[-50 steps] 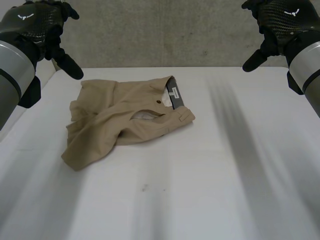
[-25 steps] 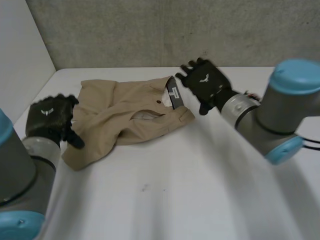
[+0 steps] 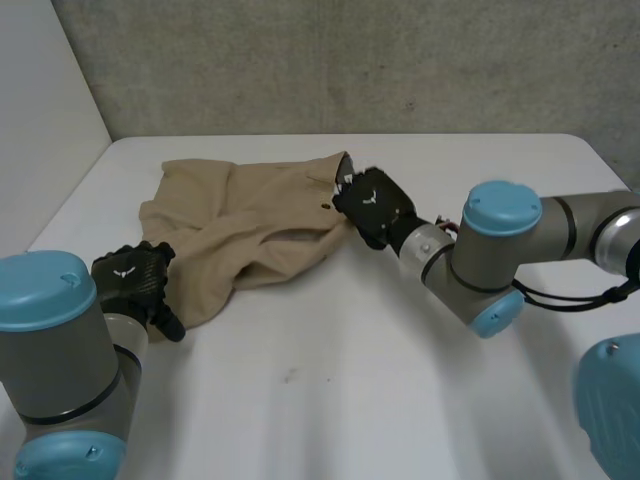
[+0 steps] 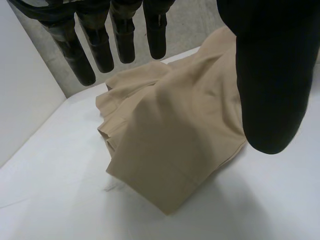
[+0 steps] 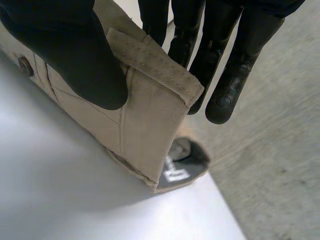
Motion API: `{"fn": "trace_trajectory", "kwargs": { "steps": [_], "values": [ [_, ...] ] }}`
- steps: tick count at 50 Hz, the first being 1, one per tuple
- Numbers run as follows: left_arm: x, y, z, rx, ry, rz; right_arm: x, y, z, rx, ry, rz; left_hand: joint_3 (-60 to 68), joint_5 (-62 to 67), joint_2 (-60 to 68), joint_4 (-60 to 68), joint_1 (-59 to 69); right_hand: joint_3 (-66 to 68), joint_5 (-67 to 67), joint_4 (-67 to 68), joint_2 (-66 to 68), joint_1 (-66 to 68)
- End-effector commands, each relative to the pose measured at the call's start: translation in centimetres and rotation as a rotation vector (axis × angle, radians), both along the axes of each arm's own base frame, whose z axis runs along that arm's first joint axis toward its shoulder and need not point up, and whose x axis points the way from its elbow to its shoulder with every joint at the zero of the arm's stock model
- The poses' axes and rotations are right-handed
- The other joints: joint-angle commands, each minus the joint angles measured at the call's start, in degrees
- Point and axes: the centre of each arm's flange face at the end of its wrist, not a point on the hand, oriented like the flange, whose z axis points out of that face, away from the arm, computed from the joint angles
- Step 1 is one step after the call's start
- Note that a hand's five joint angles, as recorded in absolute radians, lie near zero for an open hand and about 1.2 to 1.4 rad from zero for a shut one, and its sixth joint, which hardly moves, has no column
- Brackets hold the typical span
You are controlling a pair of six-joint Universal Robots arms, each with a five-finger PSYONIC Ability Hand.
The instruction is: Fold the shorts.
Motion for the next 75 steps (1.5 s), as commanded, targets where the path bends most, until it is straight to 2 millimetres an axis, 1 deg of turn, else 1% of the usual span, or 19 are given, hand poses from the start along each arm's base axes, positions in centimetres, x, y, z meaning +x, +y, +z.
{"fn": "trace_trajectory", "kwargs": {
  "steps": [1,2,6,11,19,26,33,40,44,47,48,49,52,54,57,60,64,70,75],
  "values": [
    [0.1,-0.1,-0.1,0.023,0.073,0.021,-0.6,2.1,7.8,-0.063,-0.068,-0.095,6.46,6.78,6.48,6.76,6.06,12.72,14.96,11.97,12.45,23.72],
    [0.1,-0.1,-0.2,0.026,0.077,0.023,-0.9,2.9,9.4,-0.070,-0.082,-0.107,6.46,6.78,6.48,6.76,6.06,12.72,14.96,11.97,12.45,23.72],
    [0.2,-0.1,-0.3,0.036,0.095,0.033,-0.9,5.4,12.4,-0.074,-0.096,-0.112,5.62,5.95,5.65,5.92,5.22,12.72,14.96,11.97,12.45,23.72],
    [0.3,0.1,-0.8,0.057,0.118,0.040,-1.3,7.7,14.3,-0.046,-0.082,-0.138,5.45,5.78,5.48,5.75,5.05,12.72,14.96,11.97,12.45,23.72],
    [-0.2,1.0,-1.4,0.155,0.183,-0.016,-1.1,10.0,14.7,-0.009,-0.057,-0.221,4.61,4.93,4.63,4.91,4.21,12.72,14.96,11.97,12.45,23.72],
    [-0.8,2.2,-2.0,0.294,0.254,-0.068,-0.9,10.5,14.6,-0.008,-0.054,-0.255,4.27,4.60,4.30,4.57,3.87,12.72,14.96,11.97,12.45,23.72],
    [-0.7,2.1,-1.9,0.297,0.262,-0.060,-0.6,11.1,14.9,-0.004,-0.068,-0.243,4.27,4.60,4.30,4.57,3.87,12.72,14.96,11.97,12.45,23.72],
    [-0.6,1.6,-2.5,0.288,0.258,-0.046,-1.1,11.7,16.5,0.009,-0.115,-0.246,5.62,5.94,5.64,5.91,5.21,12.72,14.96,11.97,12.45,23.72],
    [-0.5,0.7,-2.8,0.228,0.238,-0.002,-1.7,12.0,17.2,0.043,-0.126,-0.253,16.52,16.84,16.54,16.82,16.12,12.72,14.96,11.97,12.45,23.72],
    [-0.4,0.3,-3.0,0.188,0.223,0.038,-2.1,12.2,17.4,0.050,-0.118,-0.258,33.33,33.65,33.35,33.63,32.93,12.72,14.96,11.97,12.45,23.72],
    [-0.4,0.3,-3.0,0.180,0.214,0.042,-2.2,12.3,17.3,0.052,-0.116,-0.259,44.20,44.52,44.22,44.50,43.80,12.72,14.96,11.97,12.45,23.72],
    [-0.4,0.4,-2.9,0.178,0.211,0.040,-2.2,12.3,17.2,0.055,-0.108,-0.259,48.47,48.79,48.49,48.77,48.07,12.72,14.96,11.97,12.45,23.72],
    [-0.6,0.8,-2.5,0.164,0.196,0.017,-2.4,12.6,16.2,0.076,-0.075,-0.258,58.73,59.06,58.76,59.03,58.33,12.72,14.96,11.97,12.45,23.72],
    [-0.7,1.0,-1.4,0.134,0.190,-0.002,-2.7,12.7,15.4,0.087,-0.045,-0.262,62.46,62.78,62.48,62.75,62.05,12.72,14.96,11.97,12.45,23.72],
    [-0.8,1.5,0.8,0.065,0.180,-0.032,-3.2,12.3,14.7,0.090,-0.010,-0.279,63.15,63.47,63.17,63.45,62.75,12.72,14.96,11.97,12.45,23.72],
    [-0.5,2.3,2.9,-0.003,0.150,-0.060,-4.5,11.4,13.3,0.099,0.049,-0.317,63.15,63.47,63.17,63.45,62.75,12.72,14.96,11.97,12.45,23.72],
    [-0.1,3.4,5.6,-0.089,0.071,-0.117,-5.7,11.2,11.7,0.106,0.131,-0.342,62.31,62.63,62.33,62.61,61.91,12.72,14.96,11.97,12.45,23.72],
    [0.3,6.4,7.8,-0.113,-0.084,-0.284,-8.6,11.8,10.1,0.168,0.273,-0.379,60.79,61.12,60.82,61.09,60.39,12.72,14.96,11.97,12.45,23.72],
    [0.3,8.5,8.3,-0.048,-0.104,-0.394,-10.7,13.8,8.3,0.253,0.469,-0.352,60.46,60.78,60.48,60.76,60.06,12.72,14.96,11.97,12.45,23.72]
  ]
}}
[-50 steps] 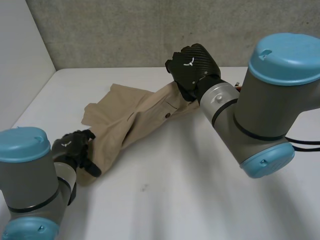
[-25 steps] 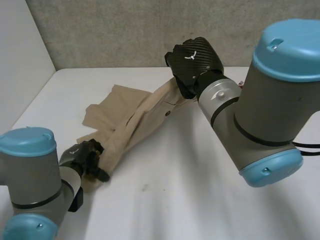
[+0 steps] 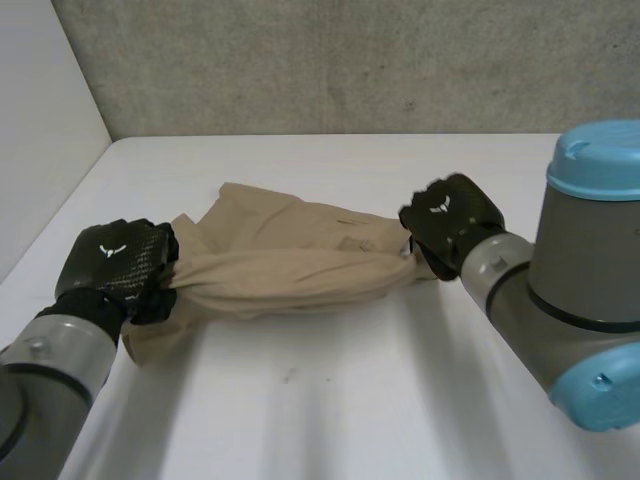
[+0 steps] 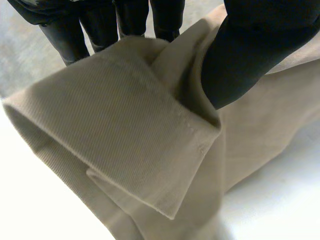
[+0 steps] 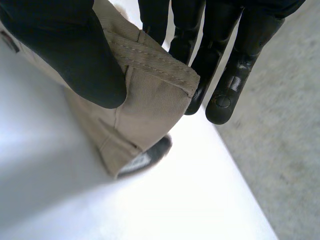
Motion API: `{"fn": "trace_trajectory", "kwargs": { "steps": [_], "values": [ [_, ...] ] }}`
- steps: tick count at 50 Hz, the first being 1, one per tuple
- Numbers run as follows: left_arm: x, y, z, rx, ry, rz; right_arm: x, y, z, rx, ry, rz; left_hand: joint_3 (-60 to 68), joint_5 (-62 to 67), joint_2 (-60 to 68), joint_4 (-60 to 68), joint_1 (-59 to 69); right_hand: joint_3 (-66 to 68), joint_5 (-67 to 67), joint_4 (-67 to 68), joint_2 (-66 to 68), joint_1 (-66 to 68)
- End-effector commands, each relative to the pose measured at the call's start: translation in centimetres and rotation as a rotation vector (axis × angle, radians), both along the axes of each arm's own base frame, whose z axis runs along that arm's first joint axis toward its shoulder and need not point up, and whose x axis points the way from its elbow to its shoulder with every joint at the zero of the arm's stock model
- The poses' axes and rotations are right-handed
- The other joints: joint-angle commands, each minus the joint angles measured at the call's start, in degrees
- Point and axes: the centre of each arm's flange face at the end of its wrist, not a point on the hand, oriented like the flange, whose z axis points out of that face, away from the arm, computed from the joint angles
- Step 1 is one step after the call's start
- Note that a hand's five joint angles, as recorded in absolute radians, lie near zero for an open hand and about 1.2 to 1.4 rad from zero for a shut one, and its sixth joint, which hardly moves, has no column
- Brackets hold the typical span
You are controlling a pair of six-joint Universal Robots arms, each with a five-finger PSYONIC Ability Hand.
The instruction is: Fold the shorts.
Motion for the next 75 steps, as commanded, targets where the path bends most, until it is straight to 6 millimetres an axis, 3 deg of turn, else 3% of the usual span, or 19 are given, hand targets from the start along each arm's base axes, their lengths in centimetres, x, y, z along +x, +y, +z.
{"fn": "trace_trajectory", "kwargs": {
  "steps": [1,7,13,18,23,33,39,43,44,47,48,50,52,56,61,65,71,73,75],
  "values": [
    [0.1,3.1,0.9,0.082,-0.085,-0.172,-3.4,2.8,-2.8,0.184,0.266,0.033,8.76,10.24,8.60,8.48,12.44,12.71,14.95,11.86,12.45,23.73],
    [1.3,1.3,0.2,0.149,-0.091,-0.142,-4.7,2.7,-4.0,0.232,0.328,0.044,5.90,7.37,5.74,5.61,9.58,12.71,14.95,11.86,12.45,23.73],
    [0.9,-1.1,-3.9,0.303,-0.140,-0.153,-4.1,2.1,-4.4,0.243,0.196,0.033,-0.66,0.82,-0.82,-0.94,3.02,12.71,14.95,11.86,12.45,23.73],
    [0.5,-2.0,-5.2,0.347,-0.153,-0.160,-3.9,1.5,-4.2,0.283,0.093,0.012,-0.16,1.31,-0.32,-0.45,3.52,12.71,14.95,11.86,12.45,23.73],
    [-0.1,-3.6,-4.5,0.282,-0.137,-0.162,-3.7,0.5,-3.5,0.271,0.049,0.020,2.69,4.17,2.53,2.41,6.37,12.71,14.95,11.86,12.45,23.73],
    [-2.1,-9.4,-1.8,0.025,-0.109,-0.165,-2.6,-1.9,-2.6,0.216,-0.009,0.009,3.87,5.35,3.71,3.59,7.55,12.71,14.95,11.86,12.45,23.73],
    [-4.2,-13.3,-1.7,-0.046,-0.135,-0.186,-0.7,-5.9,-1.8,0.061,-0.094,0.007,10.60,12.07,10.43,10.31,14.28,12.71,14.95,11.86,12.45,23.73],
    [-6.5,-16.6,3.0,-0.244,-0.091,-0.184,0.8,-9.6,2.5,-0.184,-0.201,-0.007,12.60,14.08,12.44,12.32,16.28,12.71,14.95,11.86,12.45,23.73],
    [-7.2,-17.5,6.2,-0.362,-0.056,-0.169,1.0,-10.3,3.8,-0.249,-0.231,-0.016,12.60,14.08,12.44,12.32,16.28,12.71,14.95,11.86,12.45,23.73],
    [-7.8,-18.4,11.9,-0.584,0.025,-0.130,1.5,-12.2,9.6,-0.521,-0.368,-0.043,12.60,14.08,12.44,12.32,16.28,12.71,14.95,11.86,12.45,23.73],
    [-7.8,-18.5,15.5,-0.741,0.083,-0.099,1.6,-12.4,11.0,-0.589,-0.408,-0.043,12.60,14.08,12.44,12.32,16.28,12.71,14.95,11.86,12.45,23.73],
    [-7.7,-18.3,18.6,-0.888,0.145,-0.065,1.5,-12.3,15.3,-0.788,-0.521,-0.033,12.60,14.08,12.44,12.32,16.28,12.71,14.95,11.86,12.45,23.73],
    [-7.2,-17.1,22.6,-1.067,0.227,-0.026,1.2,-11.8,17.9,-0.902,-0.584,-0.030,12.60,14.08,12.44,12.32,16.28,12.71,14.95,11.86,12.45,23.73],
    [-7.3,-13.8,26.5,-1.214,0.320,-0.023,0.8,-10.9,20.3,-1.019,-0.641,-0.013,12.60,14.08,12.44,12.32,16.28,12.71,14.95,11.86,12.45,23.73],
    [-8.4,-13.8,22.8,-1.096,0.285,-0.062,1.0,-11.0,18.5,-0.910,-0.588,-0.020,12.60,14.08,12.44,12.32,16.28,12.71,14.95,11.86,12.45,23.73],
    [-8.9,-13.9,18.1,-0.959,0.234,-0.088,1.1,-11.3,13.9,-0.736,-0.501,-0.033,12.60,14.08,12.44,12.32,16.28,12.71,14.95,11.86,12.45,23.73],
    [-8.8,-13.7,8.8,-0.700,0.146,-0.121,1.2,-11.5,6.8,-0.534,-0.391,-0.035,12.60,14.08,12.44,12.32,16.28,12.71,14.95,11.86,12.45,23.73],
    [-8.7,-13.6,6.5,-0.634,0.129,-0.127,1.1,-11.6,3.1,-0.440,-0.345,-0.036,12.60,14.08,12.44,12.32,16.28,12.71,14.95,11.86,12.45,23.73],
    [-8.8,-13.5,1.3,-0.500,0.092,-0.144,1.1,-11.4,0.6,-0.376,-0.311,-0.032,10.95,12.43,10.79,10.67,14.63,12.71,14.95,11.86,12.45,23.73]
  ]
}}
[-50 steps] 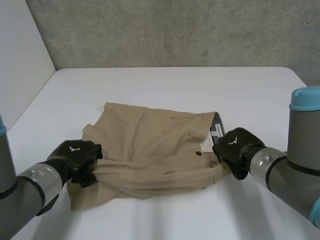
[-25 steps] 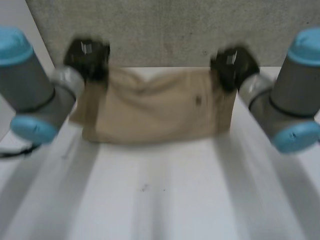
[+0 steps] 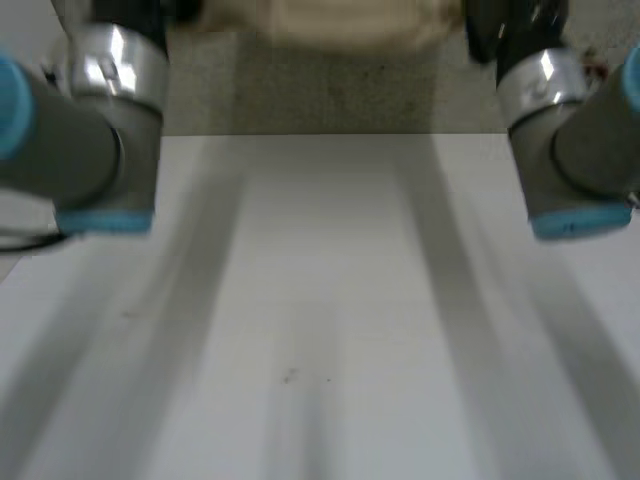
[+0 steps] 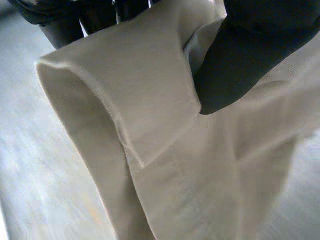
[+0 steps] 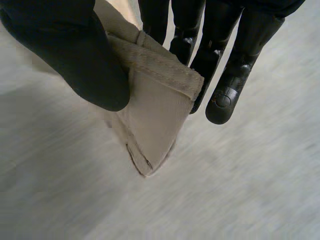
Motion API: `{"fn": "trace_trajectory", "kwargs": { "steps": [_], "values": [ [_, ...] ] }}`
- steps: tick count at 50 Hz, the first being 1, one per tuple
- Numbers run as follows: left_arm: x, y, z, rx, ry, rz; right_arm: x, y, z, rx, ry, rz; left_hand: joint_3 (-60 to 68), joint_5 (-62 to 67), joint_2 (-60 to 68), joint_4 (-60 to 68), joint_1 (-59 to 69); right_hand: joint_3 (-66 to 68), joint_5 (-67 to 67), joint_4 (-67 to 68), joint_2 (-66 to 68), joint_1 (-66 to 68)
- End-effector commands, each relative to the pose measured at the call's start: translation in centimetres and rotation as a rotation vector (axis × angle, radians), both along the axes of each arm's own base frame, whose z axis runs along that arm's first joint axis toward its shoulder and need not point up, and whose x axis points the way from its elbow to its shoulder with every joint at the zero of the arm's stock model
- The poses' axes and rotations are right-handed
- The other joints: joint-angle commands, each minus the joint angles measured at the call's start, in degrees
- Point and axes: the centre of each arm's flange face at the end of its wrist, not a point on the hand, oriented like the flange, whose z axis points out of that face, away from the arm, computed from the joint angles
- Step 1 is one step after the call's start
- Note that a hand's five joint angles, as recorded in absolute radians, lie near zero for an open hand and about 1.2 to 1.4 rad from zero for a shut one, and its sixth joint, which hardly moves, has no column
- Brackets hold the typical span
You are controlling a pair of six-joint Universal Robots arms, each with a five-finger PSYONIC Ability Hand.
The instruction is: Fold the shorts.
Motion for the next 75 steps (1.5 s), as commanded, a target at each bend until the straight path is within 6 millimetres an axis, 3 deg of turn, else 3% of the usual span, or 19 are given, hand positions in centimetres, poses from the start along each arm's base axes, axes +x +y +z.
{"fn": "trace_trajectory", "kwargs": {
  "steps": [1,2,4,6,9,13,20,24,26,27,29,31,34,39,46,54,62,75],
  "values": [
    [0.1,0.4,-13.5,0.357,-0.142,-0.023,-0.2,0.4,-12.6,0.336,0.168,0.020,9.35,11.64,8.99,9.09,13.69,11.90,14.43,11.60,12.36,23.73],
    [0.1,0.6,-16.7,0.435,-0.177,-0.024,-0.3,0.6,-13.9,0.371,0.183,0.020,6.84,9.13,6.48,6.59,11.18,11.90,14.43,11.60,12.36,23.73],
    [0.0,1.1,-19.4,0.504,-0.212,-0.029,-0.6,1.2,-17.3,0.474,0.231,0.017,3.97,6.26,3.61,3.71,8.31,11.90,14.43,11.60,12.36,23.73],
    [0.0,2.2,-22.5,0.594,-0.266,-0.038,-0.9,1.9,-19.0,0.537,0.263,0.017,-1.56,0.73,-1.91,-1.81,2.78,11.90,14.43,11.60,12.36,23.73],
    [0.4,3.8,-25.0,0.698,-0.326,-0.044,-1.6,3.1,-20.9,0.633,0.311,0.013,-9.29,-7.00,-9.65,-9.55,-4.95,11.90,14.43,11.60,12.36,23.73],
    [1.1,5.5,-26.1,0.801,-0.381,-0.046,-2.4,4.9,-21.4,0.716,0.347,0.017,-15.87,-13.58,-16.23,-16.12,-11.53,11.90,14.43,11.60,12.36,23.73],
    [2.2,7.5,-22.2,0.804,-0.379,-0.044,-4.7,6.8,-18.7,0.727,0.323,-0.008,-31.18,-28.89,-31.54,-31.44,-26.84,11.90,14.43,11.60,12.36,23.73],
    [2.9,8.6,-20.0,0.764,-0.356,-0.040,-6.0,7.3,-18.3,0.741,0.318,-0.023,-36.07,-33.77,-36.42,-36.32,-31.73,11.90,14.43,11.60,12.36,23.73],
    [3.4,9.3,-19.0,0.745,-0.342,-0.039,-6.5,7.6,-18.4,0.756,0.321,-0.020,-37.76,-35.47,-38.11,-38.01,-33.42,0.09,2.62,-0.21,0.55,11.92],
    [3.5,9.5,-18.7,0.739,-0.340,-0.039,-7.0,7.8,-18.3,0.768,0.315,-0.020,-38.09,-35.80,-38.45,-38.35,-33.75,-17.63,-15.10,-17.93,-17.18,-5.80],
    [3.9,10.0,-18.3,0.733,-0.335,-0.038,-7.7,7.7,-17.9,0.769,0.301,-0.036,-38.77,-36.48,-39.12,-39.02,-34.43,-35.23,-32.70,-35.52,-34.77,-23.40],
    [4.2,10.4,-18.1,0.732,-0.334,-0.038,-8.9,7.1,-17.0,0.753,0.260,-0.065,-38.94,-36.64,-39.29,-39.19,-34.60,-47.69,-45.16,-47.99,-47.23,-35.86],
    [4.6,10.9,-18.1,0.737,-0.334,-0.032,-9.8,6.4,-15.8,0.741,0.190,-0.087,-39.11,-36.81,-39.46,-39.36,-34.77,-50.61,-48.08,-50.90,-50.15,-38.78],
    [5.1,11.1,-18.7,0.760,-0.342,-0.019,-10.0,5.2,-13.1,0.731,0.012,-0.069,-39.27,-36.98,-39.63,-39.53,-34.93,-49.27,-46.74,-49.57,-48.81,-37.44],
    [5.5,11.8,-19.7,0.799,-0.359,-0.017,-9.0,5.5,-11.7,0.824,-0.007,0.044,-38.60,-36.31,-38.96,-38.86,-34.26,-42.22,-39.69,-42.51,-41.76,-30.39],
    [5.7,12.0,-20.2,0.823,-0.357,-0.019,-7.3,4.6,-15.1,1.027,0.050,0.123,-38.26,-35.97,-38.62,-38.52,-33.92,-28.96,-26.43,-29.26,-28.50,-17.13],
    [5.9,11.8,-20.2,0.833,-0.341,-0.016,-6.4,3.6,-18.2,1.077,0.167,0.123,-38.77,-36.48,-39.12,-39.02,-34.43,-25.04,-22.51,-25.34,-24.59,-13.22],
    [5.9,11.9,-20.3,0.835,-0.342,-0.015,-6.4,3.2,-20.5,1.086,0.236,0.105,-38.94,-36.65,-39.29,-39.19,-34.60,-23.21,-20.68,-23.51,-22.75,-11.38]
  ]
}}
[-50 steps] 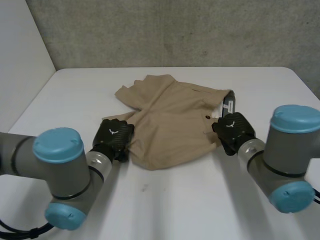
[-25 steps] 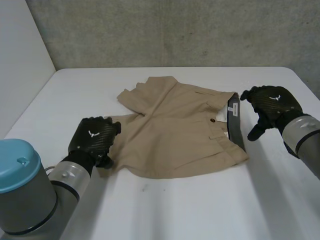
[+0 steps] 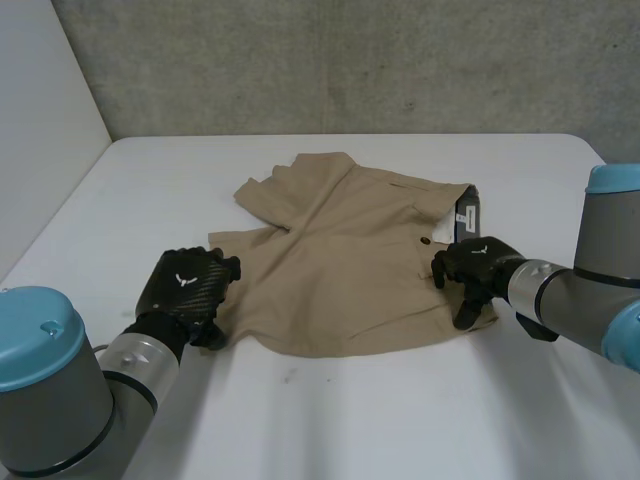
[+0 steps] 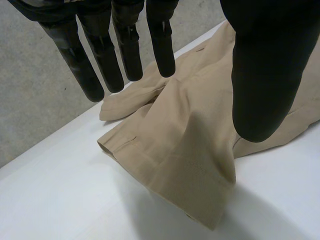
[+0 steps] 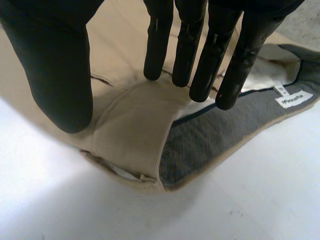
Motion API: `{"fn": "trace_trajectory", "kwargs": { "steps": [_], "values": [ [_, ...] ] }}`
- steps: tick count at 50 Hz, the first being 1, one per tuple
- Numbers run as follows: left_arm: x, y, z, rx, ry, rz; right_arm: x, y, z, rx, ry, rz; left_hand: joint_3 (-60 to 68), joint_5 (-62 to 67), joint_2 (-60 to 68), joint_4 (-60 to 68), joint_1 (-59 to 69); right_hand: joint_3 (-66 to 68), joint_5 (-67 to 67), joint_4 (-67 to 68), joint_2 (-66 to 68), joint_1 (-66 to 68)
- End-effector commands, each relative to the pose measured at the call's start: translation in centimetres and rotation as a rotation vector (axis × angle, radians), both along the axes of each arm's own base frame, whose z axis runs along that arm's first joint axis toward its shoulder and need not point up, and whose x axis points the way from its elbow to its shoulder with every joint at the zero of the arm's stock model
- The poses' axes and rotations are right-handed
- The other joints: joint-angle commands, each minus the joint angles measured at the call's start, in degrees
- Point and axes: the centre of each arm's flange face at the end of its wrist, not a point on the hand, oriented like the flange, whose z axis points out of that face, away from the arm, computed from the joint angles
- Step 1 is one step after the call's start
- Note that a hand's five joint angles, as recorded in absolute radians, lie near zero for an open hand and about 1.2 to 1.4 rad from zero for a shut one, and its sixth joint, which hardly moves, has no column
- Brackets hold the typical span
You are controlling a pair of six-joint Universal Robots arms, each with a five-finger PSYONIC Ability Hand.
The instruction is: Fold the shorts.
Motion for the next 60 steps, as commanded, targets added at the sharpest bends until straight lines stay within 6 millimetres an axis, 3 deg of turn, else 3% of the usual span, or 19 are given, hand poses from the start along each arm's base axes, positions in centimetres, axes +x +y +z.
{"fn": "trace_trajectory", "kwargs": {
  "steps": [1,4,8,21,34,39,45,60],
  "values": [
    [0.0,0.0,0.0,0.001,-0.001,0.000,-0.1,-0.4,-1.3,-0.001,0.029,-0.007,1.07,2.59,1.39,1.84,0.28,12.85,14.59,12.98,13.27,18.45],
    [0.0,0.0,0.0,0.001,-0.001,0.000,0.0,-0.5,-1.3,-0.010,0.027,-0.008,1.07,2.59,1.39,1.84,0.28,18.10,19.84,18.23,18.52,23.70],
    [0.0,0.0,0.0,0.001,-0.001,-0.001,0.0,-0.6,-1.1,-0.025,0.021,-0.009,1.07,2.59,1.39,1.84,0.28,42.87,44.61,43.00,43.28,48.47],
    [-0.3,0.4,-0.1,0.005,-0.003,-0.017,0.6,1.2,3.4,-0.113,-0.034,0.001,1.23,2.76,1.56,2.01,0.45,42.95,44.69,43.08,43.37,48.56],
    [-0.3,1.2,-1.6,0.112,-0.039,-0.020,1.0,3.0,8.1,-0.167,-0.245,-0.066,6.10,7.62,6.42,6.87,5.31,42.95,44.69,43.08,43.37,48.56],
    [-0.2,1.2,-1.8,0.165,0.026,0.007,0.9,3.1,8.3,-0.162,-0.265,-0.109,16.37,17.89,16.69,17.14,15.58,42.95,44.69,43.08,43.37,48.56],
    [-0.2,1.1,-1.9,0.179,0.055,0.017,0.8,3.3,8.8,-0.162,-0.286,-0.142,16.54,18.07,16.87,17.32,15.76,42.95,44.69,43.08,43.37,48.56],
    [-0.6,-0.7,-4.4,0.210,0.014,0.060,1.4,4.4,9.2,-0.162,-0.297,-0.113,14.69,16.22,15.02,15.47,13.91,42.95,44.69,43.08,43.37,48.56]
  ]
}}
